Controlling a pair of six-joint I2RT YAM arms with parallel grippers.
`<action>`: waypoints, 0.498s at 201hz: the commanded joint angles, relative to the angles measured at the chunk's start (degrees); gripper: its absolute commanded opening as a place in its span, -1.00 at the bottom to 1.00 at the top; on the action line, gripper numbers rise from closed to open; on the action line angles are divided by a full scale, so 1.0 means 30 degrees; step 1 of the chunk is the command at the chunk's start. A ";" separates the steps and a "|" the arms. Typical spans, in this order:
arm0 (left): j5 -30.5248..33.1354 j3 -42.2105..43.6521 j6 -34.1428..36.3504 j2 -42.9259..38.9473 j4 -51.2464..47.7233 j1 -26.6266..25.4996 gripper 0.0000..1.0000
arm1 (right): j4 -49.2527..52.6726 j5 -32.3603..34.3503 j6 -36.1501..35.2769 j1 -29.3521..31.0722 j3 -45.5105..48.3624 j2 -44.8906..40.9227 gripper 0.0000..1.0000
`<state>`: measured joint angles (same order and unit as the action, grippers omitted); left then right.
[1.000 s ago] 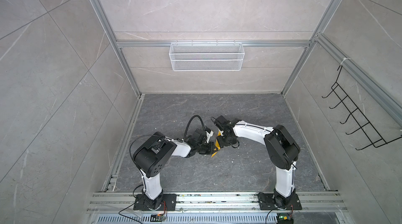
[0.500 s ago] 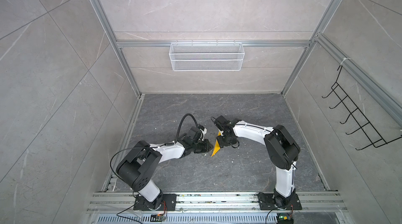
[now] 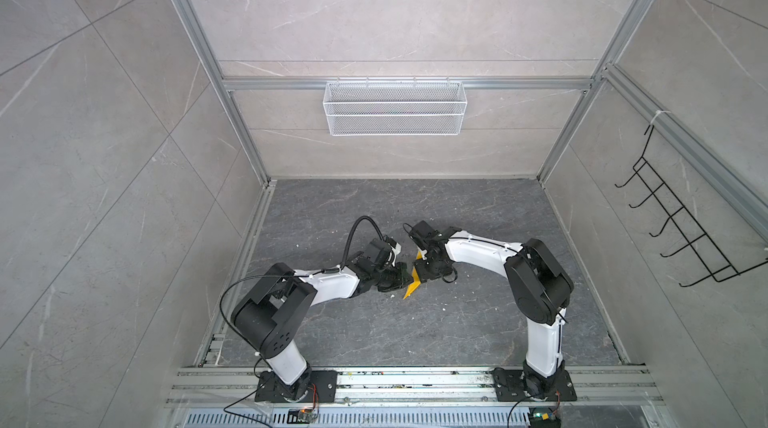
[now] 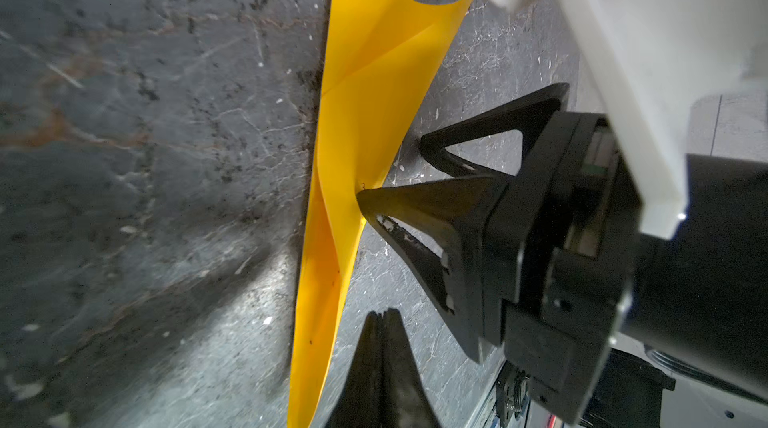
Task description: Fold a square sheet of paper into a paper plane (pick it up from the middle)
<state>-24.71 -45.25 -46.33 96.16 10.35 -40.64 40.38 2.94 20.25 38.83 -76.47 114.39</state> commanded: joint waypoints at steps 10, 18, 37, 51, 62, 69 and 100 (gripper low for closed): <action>-0.0645 -0.0684 -0.0450 0.0666 0.0616 -0.0164 -0.91 | 0.1628 0.0564 0.0691 -0.0254 0.1742 0.2679 0.19; -0.0618 -0.0762 -0.0503 0.0859 0.0620 -0.0164 -0.92 | 0.1628 0.0547 0.0699 -0.0294 0.1738 0.2681 0.19; -0.0571 -0.0809 -0.0606 0.1179 0.0597 -0.0163 -0.93 | 0.1653 0.0544 0.0706 -0.0258 0.1694 0.2740 0.19; -0.0328 -0.0755 -0.0669 0.1293 0.0399 -0.0165 -0.94 | 0.1649 0.0551 0.0691 -0.0261 0.1694 0.2769 0.18; -0.0217 -0.0836 -0.0616 0.1426 0.0031 -0.0164 -0.94 | 0.1642 0.0551 0.0691 -0.0247 0.1692 0.2769 0.18; -0.0244 -0.0870 -0.0584 0.1533 -0.0113 -0.0163 -0.94 | 0.1672 0.0544 0.0691 -0.0258 0.1699 0.2795 0.18; -0.0376 -0.0866 -0.0743 0.2030 -0.0269 -0.0174 -0.95 | 0.1687 0.0544 0.0691 -0.0268 0.1721 0.2828 0.18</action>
<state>-25.19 -46.11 -47.83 101.23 10.46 -40.97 40.36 3.05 21.02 38.83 -76.47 114.50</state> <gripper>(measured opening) 0.056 0.592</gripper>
